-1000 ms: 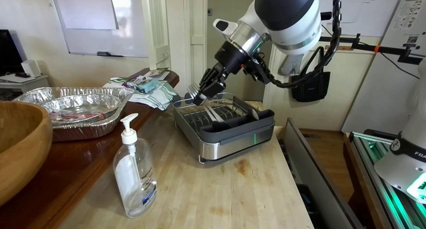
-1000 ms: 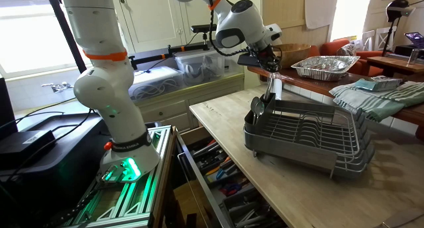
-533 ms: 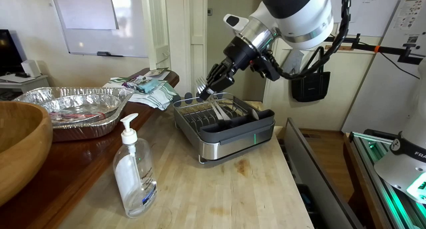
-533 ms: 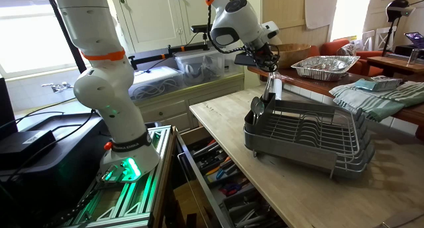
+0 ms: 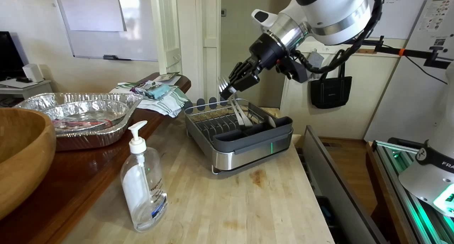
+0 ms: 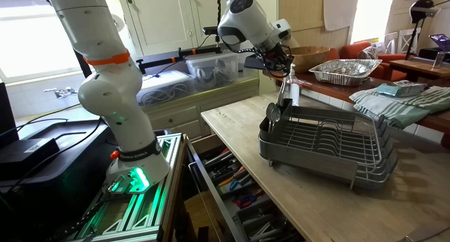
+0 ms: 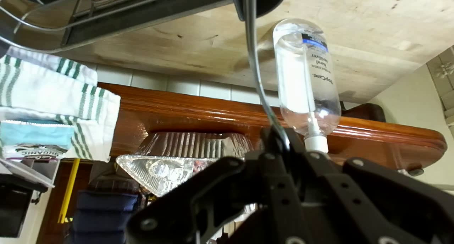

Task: Move two forks to the next space on the right

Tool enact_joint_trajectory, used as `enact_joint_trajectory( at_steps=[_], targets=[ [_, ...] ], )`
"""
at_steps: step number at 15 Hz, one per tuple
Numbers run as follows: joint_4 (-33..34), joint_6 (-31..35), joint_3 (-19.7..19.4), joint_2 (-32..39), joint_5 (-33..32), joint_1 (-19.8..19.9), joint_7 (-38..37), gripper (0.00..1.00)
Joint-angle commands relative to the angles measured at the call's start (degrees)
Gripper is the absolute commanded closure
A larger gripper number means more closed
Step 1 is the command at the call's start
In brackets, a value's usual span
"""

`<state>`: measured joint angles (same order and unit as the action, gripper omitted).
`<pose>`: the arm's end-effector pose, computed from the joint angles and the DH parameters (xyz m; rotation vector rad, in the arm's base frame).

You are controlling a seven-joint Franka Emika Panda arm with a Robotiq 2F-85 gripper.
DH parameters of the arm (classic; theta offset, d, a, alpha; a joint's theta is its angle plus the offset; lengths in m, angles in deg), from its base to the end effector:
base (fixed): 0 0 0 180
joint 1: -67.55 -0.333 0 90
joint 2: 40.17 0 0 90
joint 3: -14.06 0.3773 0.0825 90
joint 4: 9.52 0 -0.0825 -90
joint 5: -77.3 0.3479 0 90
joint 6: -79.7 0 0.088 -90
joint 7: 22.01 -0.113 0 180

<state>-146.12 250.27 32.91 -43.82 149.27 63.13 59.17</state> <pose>0.4621 0.1307 0.4675 -2.5865 -0.8596 -1.0661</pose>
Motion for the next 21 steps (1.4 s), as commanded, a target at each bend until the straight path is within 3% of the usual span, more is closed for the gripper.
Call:
enact_joint_trajectory(
  at_steps=[1, 21],
  targets=[
    [-2.43, -0.86, -0.78, -3.54, 5.02, 0.0, 4.09, 0.98],
    [-4.57, -5.98, -2.56, -3.8, 19.26, 0.13, 18.01, 0.98]
  ],
)
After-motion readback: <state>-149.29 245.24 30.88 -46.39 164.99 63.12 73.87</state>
